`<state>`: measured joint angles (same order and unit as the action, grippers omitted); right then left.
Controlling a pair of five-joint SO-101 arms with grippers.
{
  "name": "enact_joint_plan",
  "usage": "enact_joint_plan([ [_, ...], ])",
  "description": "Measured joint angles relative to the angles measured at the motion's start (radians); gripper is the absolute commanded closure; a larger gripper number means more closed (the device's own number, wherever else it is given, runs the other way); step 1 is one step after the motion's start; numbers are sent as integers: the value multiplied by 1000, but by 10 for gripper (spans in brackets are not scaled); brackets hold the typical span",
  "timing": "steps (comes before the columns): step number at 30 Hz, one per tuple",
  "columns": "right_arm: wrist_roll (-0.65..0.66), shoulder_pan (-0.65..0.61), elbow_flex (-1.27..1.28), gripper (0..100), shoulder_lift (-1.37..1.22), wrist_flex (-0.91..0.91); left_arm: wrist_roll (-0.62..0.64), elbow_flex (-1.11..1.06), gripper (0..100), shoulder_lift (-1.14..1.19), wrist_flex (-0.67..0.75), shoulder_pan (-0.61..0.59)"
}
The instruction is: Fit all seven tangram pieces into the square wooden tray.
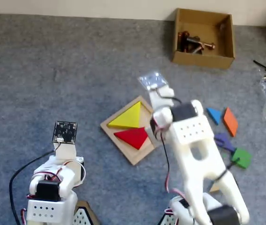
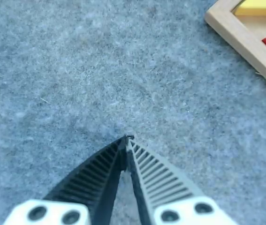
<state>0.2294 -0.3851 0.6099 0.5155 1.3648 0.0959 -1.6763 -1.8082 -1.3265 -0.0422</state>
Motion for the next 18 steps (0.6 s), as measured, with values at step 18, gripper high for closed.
enact_joint_plan([
  [18,64,-41,388,822,117,-450,0,0,995,0,0,0],
])
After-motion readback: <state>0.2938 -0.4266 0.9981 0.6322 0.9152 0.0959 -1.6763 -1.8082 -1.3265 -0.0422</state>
